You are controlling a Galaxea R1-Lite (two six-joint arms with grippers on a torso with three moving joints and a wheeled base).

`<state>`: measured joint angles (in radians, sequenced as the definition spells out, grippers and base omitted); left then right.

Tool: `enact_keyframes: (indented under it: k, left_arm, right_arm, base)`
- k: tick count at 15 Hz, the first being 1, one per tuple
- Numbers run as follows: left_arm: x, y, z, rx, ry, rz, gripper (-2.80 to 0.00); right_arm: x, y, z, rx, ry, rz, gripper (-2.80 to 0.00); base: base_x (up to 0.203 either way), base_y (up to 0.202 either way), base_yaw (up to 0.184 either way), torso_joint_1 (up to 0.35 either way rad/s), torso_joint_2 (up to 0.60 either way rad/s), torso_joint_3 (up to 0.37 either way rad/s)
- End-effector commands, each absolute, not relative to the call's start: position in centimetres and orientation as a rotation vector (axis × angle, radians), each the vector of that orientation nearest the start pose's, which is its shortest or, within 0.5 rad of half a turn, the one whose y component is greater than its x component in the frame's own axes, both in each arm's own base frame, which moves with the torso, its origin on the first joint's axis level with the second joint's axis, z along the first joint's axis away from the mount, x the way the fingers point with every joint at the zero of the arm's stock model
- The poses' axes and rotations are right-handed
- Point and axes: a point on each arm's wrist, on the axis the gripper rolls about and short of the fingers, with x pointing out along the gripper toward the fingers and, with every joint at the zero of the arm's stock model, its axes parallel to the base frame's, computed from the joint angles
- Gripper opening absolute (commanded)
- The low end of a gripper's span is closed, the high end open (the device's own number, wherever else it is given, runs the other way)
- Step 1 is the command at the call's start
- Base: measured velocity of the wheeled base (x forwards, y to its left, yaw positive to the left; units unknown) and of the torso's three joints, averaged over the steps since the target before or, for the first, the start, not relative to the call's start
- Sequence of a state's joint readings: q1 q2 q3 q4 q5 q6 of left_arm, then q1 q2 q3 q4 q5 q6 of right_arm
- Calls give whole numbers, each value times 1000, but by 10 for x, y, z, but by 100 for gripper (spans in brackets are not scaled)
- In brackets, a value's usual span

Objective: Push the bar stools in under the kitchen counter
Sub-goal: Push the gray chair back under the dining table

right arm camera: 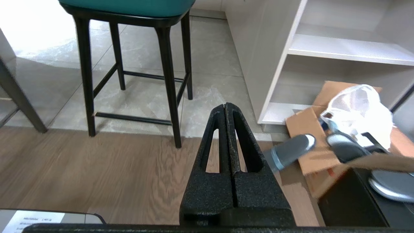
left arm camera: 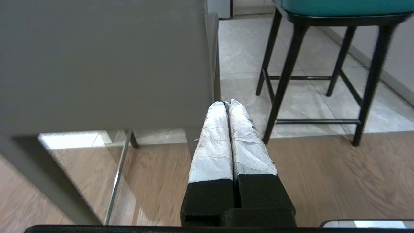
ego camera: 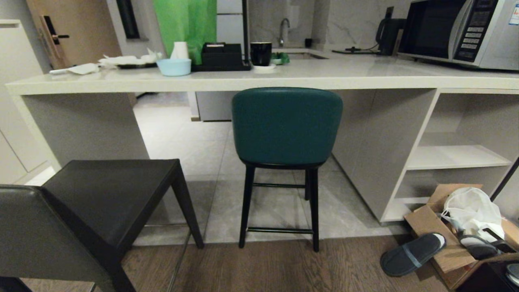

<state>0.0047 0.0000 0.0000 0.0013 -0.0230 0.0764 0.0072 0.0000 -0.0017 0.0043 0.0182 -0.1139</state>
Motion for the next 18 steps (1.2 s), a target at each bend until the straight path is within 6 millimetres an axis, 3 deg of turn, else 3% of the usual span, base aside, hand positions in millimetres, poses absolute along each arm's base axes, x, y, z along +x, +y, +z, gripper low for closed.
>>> enact_keyframes:
  k: [1,5,12,18]
  left_arm:
    - [-23,-1,74,77,2,-19,-280]
    - [-23,-1,74,69,4,-20,-280]
    - [-23,-1,74,63,4,-22,-280]
    - [-23,-1,74,63,4,-22,-280]
  right_arm:
    - [-23,0,75,-115,3,26,-280]
    - [-23,0,75,-115,2,26,-280]
    - [-23,0,75,-117,2,26,-280]
    - [-23,0,75,-117,2,26,-280]
  base:
    - [-194,0,1,-2,-5,7]
    - [-184,0,-2,0,3,5]
    - [0,0,0,0,0,0]
    - [1,172,-1,1,4,4]
